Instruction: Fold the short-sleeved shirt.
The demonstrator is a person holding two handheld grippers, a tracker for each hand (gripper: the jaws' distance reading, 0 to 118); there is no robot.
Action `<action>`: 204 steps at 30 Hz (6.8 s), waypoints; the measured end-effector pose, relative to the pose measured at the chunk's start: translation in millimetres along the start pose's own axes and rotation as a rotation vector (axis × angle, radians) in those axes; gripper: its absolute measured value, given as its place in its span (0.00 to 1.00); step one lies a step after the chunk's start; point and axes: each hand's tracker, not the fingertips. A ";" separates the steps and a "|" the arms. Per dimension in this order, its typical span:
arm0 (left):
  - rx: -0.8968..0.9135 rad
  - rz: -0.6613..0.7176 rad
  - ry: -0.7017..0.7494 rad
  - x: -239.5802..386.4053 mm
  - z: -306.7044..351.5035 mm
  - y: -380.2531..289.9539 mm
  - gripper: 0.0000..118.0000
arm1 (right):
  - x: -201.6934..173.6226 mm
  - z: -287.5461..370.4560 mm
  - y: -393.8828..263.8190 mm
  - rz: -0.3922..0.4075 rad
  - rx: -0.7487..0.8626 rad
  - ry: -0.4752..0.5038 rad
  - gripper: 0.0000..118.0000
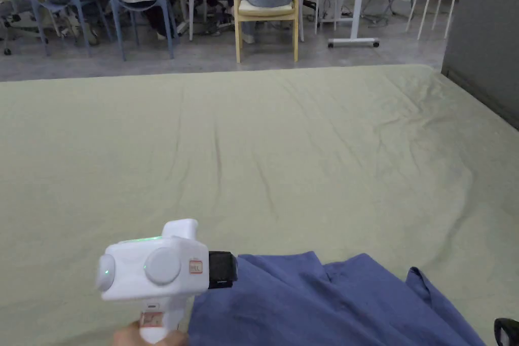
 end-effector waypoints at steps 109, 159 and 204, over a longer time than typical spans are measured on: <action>0.203 0.100 0.146 -150.5 136.6 -96.4 0.00 | 14.5 -112.6 0.8 -0.331 -0.034 0.084 0.04; 0.032 0.210 0.122 -144.8 124.6 -195.0 0.01 | -88.5 15.5 -45.8 0.120 -0.337 0.117 0.02; 0.348 -0.088 0.108 -40.1 263.0 -47.5 0.01 | -29.6 13.1 156.2 -0.036 0.278 0.099 0.06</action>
